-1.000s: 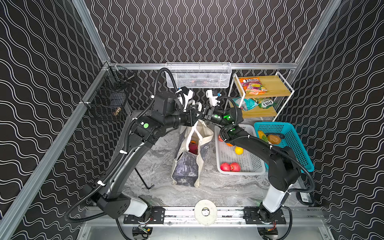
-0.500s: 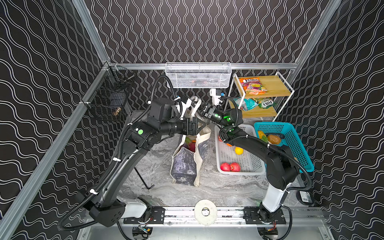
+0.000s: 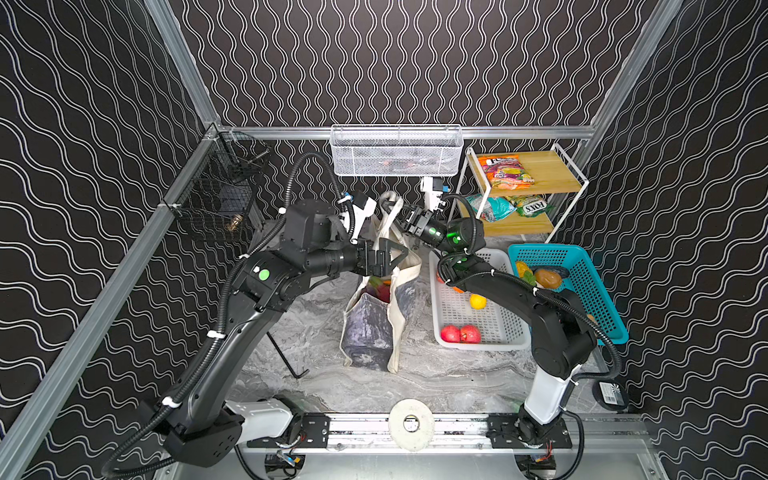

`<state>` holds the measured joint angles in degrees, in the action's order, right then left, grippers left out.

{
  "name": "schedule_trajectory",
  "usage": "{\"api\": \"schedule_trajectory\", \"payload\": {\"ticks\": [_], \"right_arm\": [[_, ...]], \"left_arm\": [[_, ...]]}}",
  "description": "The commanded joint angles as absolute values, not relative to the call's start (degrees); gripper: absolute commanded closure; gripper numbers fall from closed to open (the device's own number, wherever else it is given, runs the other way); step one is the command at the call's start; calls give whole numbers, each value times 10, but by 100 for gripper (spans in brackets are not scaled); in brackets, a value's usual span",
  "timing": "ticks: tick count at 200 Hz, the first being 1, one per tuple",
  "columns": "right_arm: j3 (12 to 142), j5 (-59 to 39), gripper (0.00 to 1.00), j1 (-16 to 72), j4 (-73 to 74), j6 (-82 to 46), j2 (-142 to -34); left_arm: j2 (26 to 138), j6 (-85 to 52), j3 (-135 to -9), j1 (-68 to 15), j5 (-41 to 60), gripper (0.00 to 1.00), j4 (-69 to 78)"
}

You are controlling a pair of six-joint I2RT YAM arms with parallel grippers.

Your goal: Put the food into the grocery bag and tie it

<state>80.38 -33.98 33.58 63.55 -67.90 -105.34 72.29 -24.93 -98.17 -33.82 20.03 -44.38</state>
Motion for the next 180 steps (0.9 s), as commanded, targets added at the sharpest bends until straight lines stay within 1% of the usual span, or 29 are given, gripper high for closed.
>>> {"api": "schedule_trajectory", "payload": {"ticks": [1,25,48,55,68,77,96,110,117,125,137,153,167,180], "right_arm": [[812,-320,100,334,685,-675,-1054],[812,-320,100,334,685,-674,-1053],[812,-320,100,333,681,-669,-1050],[812,-320,100,333,680,-668,-1050],[813,-321,100,331,680,-669,-1050],[812,-321,100,330,682,-670,-1050],[811,-322,100,328,684,-671,-1050],[810,-323,100,328,686,-674,-1051],[811,-325,100,328,686,-674,-1051],[811,-326,100,328,686,-674,-1050],[811,-328,100,327,680,-671,-1049],[813,-333,100,325,675,-669,-1048],[818,-336,100,323,674,-671,-1049],[820,-338,100,323,670,-670,-1049]], "left_arm": [[712,-241,-989,-338,174,2,-454],[695,-243,-994,-338,135,2,-454],[671,-261,-992,-337,47,12,-455],[666,-263,-993,-336,27,17,-454],[668,-266,-997,-329,7,23,-453],[673,-269,-1000,-316,11,25,-451],[693,-281,-998,-259,69,31,-429],[714,-300,-989,-199,161,36,-395],[727,-308,-986,-181,206,37,-374],[743,-312,-988,-175,241,36,-355],[766,-312,-995,-176,296,33,-332],[783,-322,-987,-176,353,32,-296],[794,-323,-980,-175,384,33,-284],[801,-315,-977,-176,392,35,-288]]}}
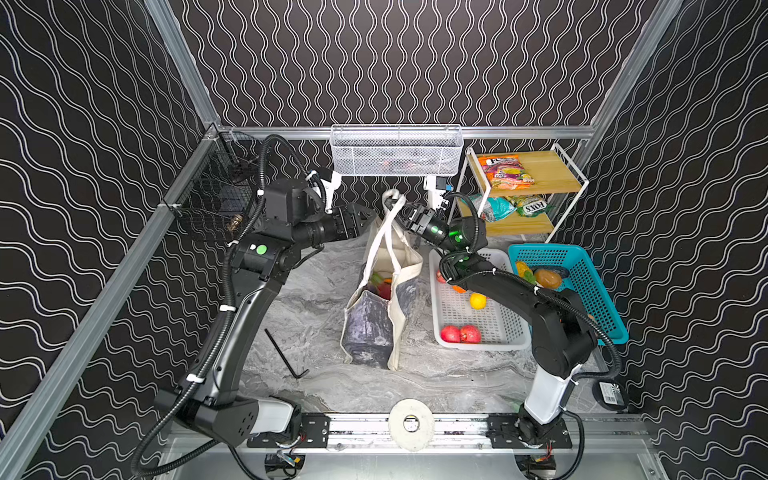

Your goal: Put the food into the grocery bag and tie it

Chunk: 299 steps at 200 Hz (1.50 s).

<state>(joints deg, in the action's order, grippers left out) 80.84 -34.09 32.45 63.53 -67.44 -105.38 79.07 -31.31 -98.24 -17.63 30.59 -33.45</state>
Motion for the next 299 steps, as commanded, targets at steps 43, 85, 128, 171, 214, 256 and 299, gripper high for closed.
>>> {"api": "schedule_trajectory", "payload": {"ticks": [43,85,128,171,214,256,299], "right_arm": [[827,-339,100,322,665,-670,-1054],[836,-343,100,323,658,-671,-1059],[838,-355,100,323,648,-674,-1061],[834,-367,100,323,635,-669,-1057],[822,-376,100,323,630,-666,-1051],[814,-381,100,323,627,-663,-1046],[802,-388,83,323,617,-652,-1037]], "left_arm": [[819,-312,-960,-176,431,40,-277],[836,-314,-951,-177,445,40,-259],[857,-322,-954,-181,450,43,-232],[878,-324,-966,-189,449,50,-226],[884,-333,-969,-192,445,64,-213],[888,-338,-966,-192,444,86,-205],[881,-338,-960,-193,440,100,-203]]}}
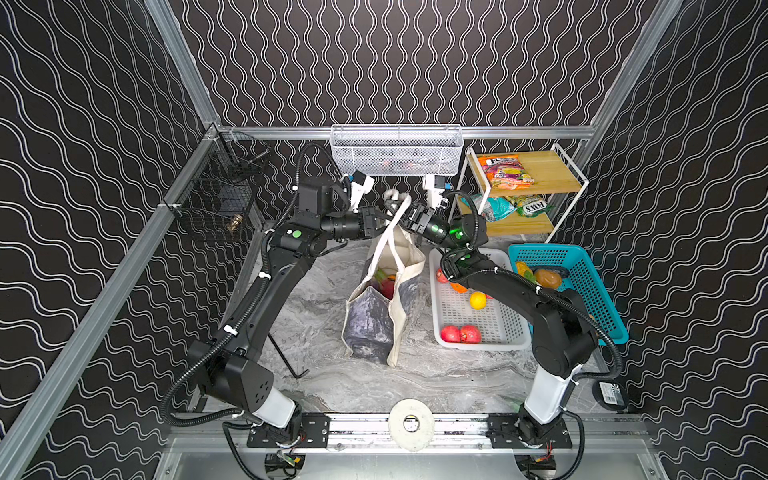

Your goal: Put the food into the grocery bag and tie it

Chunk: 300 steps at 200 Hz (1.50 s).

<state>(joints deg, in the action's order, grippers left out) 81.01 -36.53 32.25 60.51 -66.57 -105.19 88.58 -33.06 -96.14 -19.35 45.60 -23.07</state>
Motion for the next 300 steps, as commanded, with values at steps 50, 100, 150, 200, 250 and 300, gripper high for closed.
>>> {"api": "schedule_trajectory", "payload": {"ticks": [50,100,150,200,250,300], "right_arm": [[756,-388,59,313,522,-578,-987],[742,-378,49,306,372,-471,-934],[816,-353,44,301,176,-359,-916],[853,-320,39,287,13,-268,-892],[805,-312,26,268,-13,-241,-853],[782,-306,16,253,-25,-222,-837]], "left_arm": [[864,-337,-949,-193,435,100,-212],[859,-361,-944,-193,476,100,-183],[872,-363,-962,-211,491,100,-181],[888,-378,-977,-232,501,100,-159],[892,-416,-976,-232,519,100,-107],[896,-435,-975,-233,532,100,-83]]}}
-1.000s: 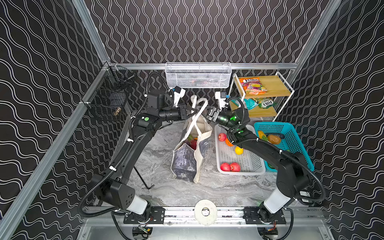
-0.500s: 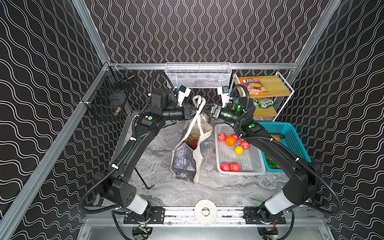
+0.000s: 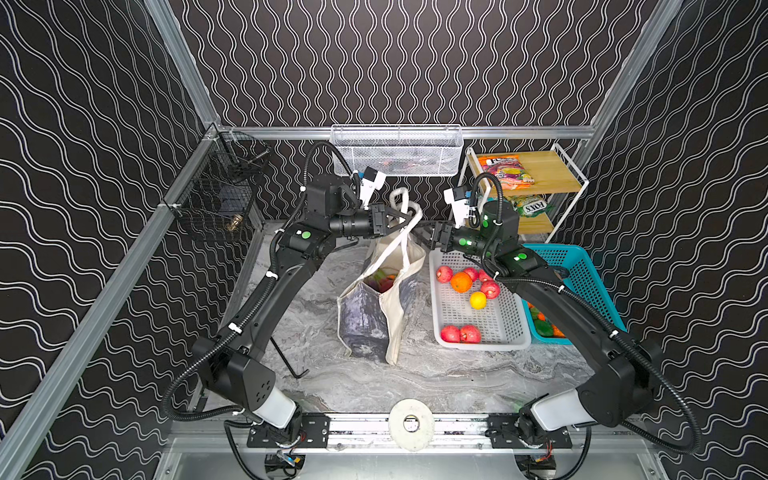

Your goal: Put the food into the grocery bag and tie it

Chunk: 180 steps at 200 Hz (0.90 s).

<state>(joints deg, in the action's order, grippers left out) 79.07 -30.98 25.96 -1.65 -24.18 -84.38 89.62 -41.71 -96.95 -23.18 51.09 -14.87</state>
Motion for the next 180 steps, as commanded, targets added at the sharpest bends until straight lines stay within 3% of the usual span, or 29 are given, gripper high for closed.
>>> {"api": "schedule_trajectory", "payload": {"ticks": [1,61,83,139,180], "right_arm": [[782,-307,16,253,-25,-222,-837],[794,-311,17,253,-39,-212,-842],[761,-332,22,253,-14,-214,-841],[672,-492,38,254,199,-237,-857],[667,-526,41,253,268,-226,-874]], "left_arm": [[896,-435,-975,-233,532,100,-83],[900,-440,-969,-236,536,100,-75],[902,-441,-971,-236,536,100,-74],[898,-435,-963,-237,536,100,-83],[894,-433,-953,-237,534,100,-85]]}}
